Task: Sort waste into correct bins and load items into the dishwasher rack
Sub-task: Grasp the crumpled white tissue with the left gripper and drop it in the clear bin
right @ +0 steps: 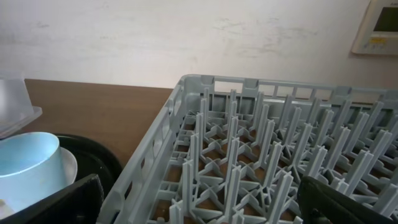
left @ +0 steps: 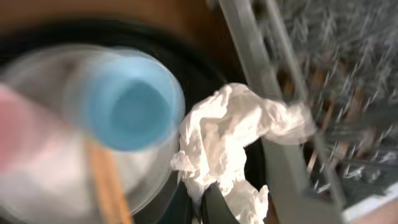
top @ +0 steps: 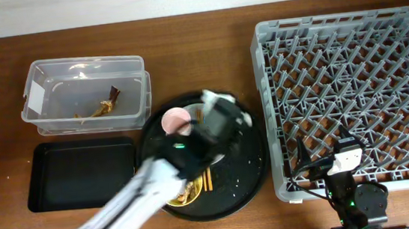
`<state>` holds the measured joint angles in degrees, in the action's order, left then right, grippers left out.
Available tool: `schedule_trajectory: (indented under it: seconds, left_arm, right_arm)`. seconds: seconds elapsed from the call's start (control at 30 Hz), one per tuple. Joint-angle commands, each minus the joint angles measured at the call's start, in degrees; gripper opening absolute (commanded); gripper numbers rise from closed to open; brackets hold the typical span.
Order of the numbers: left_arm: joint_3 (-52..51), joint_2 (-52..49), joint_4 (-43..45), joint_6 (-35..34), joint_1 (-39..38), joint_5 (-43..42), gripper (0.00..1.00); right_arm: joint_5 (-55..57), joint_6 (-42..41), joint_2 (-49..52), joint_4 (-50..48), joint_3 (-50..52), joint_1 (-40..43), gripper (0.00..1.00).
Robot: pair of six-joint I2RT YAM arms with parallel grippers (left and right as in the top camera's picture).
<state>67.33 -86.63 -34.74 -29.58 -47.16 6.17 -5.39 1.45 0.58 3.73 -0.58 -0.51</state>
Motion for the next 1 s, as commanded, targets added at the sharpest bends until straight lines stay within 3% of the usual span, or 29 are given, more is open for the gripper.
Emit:
schedule_trajectory:
  seconds: [0.0,0.13,0.2,0.23,0.27,0.3,0.43,0.47,0.5,0.53,0.57,0.63,0.67,0.7,0.73,0.8,0.87,0.97]
  left_arm:
    - [2.2,9.7,-2.4,0.7,13.9,5.7,0.0]
    - [2.1,5.4,0.0,0.9,38.6,5.6,0.0]
    - [2.1,-2.1,4.6,0.9,44.2,5.4,0.02]
    - [2.1,-4.4,6.1,1.0,44.9,5.4,0.23]
    - [2.1,-7.0,8.3,1.0,45.1,5.4,0.52]
    - [2.1,-8.4,10.9,1.0,45.1,5.4,0.98]
    - [3.0,-3.0,11.8,6.4,45.1,3.0,0.99]
    - [3.0,-2.2,11.8,6.4,45.1,3.1,0.91]
    - [3.0,-2.1,11.5,6.9,45.1,3.0,0.67]
    - [3.0,-2.1,7.6,7.0,45.0,1.1,0.3]
    - [3.0,-2.3,6.0,7.0,45.0,1.4,0.14]
    - [3.0,-2.6,6.3,7.0,45.1,2.8,0.14]
    - [3.0,-3.1,7.4,9.9,45.1,2.6,0.37]
    - [3.0,-3.9,8.3,10.2,45.1,2.6,0.71]
    - [3.0,-4.3,8.5,10.2,45.1,1.7,0.99]
    - [3.0,-4.3,8.5,10.2,45.1,-1.2,0.99]
    - [3.0,-2.5,7.4,10.2,45.0,-10.9,0.99]
    - [3.0,6.8,-3.5,10.1,44.5,-21.5,0.97]
  right_arm:
    - [0.1,-0.2,-0.4,0.3,0.3,0.3,0.98]
    - [0.0,-0.2,-0.4,0.3,0.3,0.3,0.98]
    - [0.1,-0.2,-0.4,0.3,0.3,0.3,0.98]
    - [0.0,-0.2,-0.4,0.3,0.3,0.3,0.98]
    - [0.1,-0.2,-0.4,0.3,0.3,0.3,0.98]
    - [0.1,-0.2,-0.4,0.3,0.3,0.3,0.98]
    - [0.0,-0.2,-0.4,0.3,0.3,0.3,0.98]
    - [0.1,-0.2,-0.4,0.3,0.3,0.3,0.98]
    - [0.0,-0.2,-0.4,0.3,0.3,0.3,0.98]
    - [0.1,-0.2,-0.4,0.3,0.3,0.3,0.98]
    - [0.1,-0.2,-0.4,0.3,0.3,0.3,0.98]
    - [0.1,-0.2,-0.4,0.3,0.3,0.3,0.98]
    - [0.0,-0.2,-0.4,0.3,0.3,0.3,0.98]
    - [0.0,-0.2,-0.4,0.3,0.3,0.3,0.98]
    - [0.1,-0.2,-0.4,0.3,0.3,0.3,0.98]
    - [0.1,-0.2,-0.4,0.3,0.3,0.3,0.98]
    - [0.1,-0.2,-0.4,0.3,0.3,0.3,0.98]
    - [0.1,-0.2,-0.4,0.3,0.3,0.3,0.98]
